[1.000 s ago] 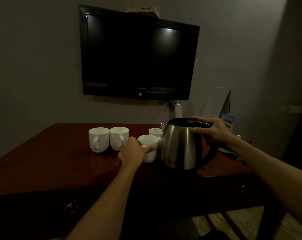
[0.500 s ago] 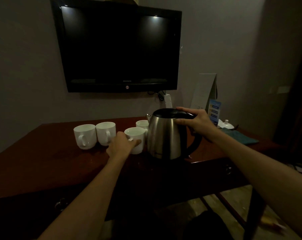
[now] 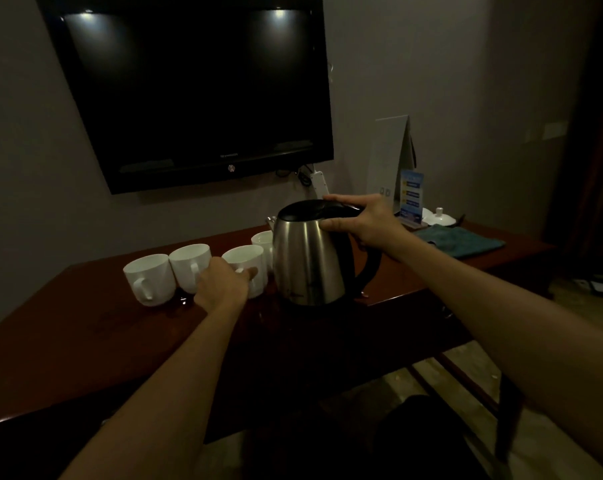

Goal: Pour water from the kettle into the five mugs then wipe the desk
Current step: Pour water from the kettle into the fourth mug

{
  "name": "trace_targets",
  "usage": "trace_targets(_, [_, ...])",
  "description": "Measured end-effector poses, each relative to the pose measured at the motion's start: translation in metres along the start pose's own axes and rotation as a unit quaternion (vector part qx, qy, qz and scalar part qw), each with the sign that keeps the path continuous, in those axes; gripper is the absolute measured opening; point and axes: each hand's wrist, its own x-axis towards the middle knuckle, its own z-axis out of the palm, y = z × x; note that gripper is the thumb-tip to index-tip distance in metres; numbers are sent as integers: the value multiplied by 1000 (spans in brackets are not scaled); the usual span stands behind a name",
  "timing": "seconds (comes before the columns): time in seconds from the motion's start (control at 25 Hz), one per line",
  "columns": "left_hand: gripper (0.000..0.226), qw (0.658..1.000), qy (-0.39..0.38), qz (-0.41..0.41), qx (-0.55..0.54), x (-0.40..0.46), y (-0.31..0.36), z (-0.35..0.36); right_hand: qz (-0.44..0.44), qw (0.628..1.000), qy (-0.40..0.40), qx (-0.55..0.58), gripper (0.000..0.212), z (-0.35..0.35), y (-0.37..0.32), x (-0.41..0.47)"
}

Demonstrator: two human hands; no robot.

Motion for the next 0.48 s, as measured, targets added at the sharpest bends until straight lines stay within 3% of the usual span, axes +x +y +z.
trace_targets(0.48, [41,996,74,-43,14,7,12,15,-10,1000,-3,-6,57,0,3,2])
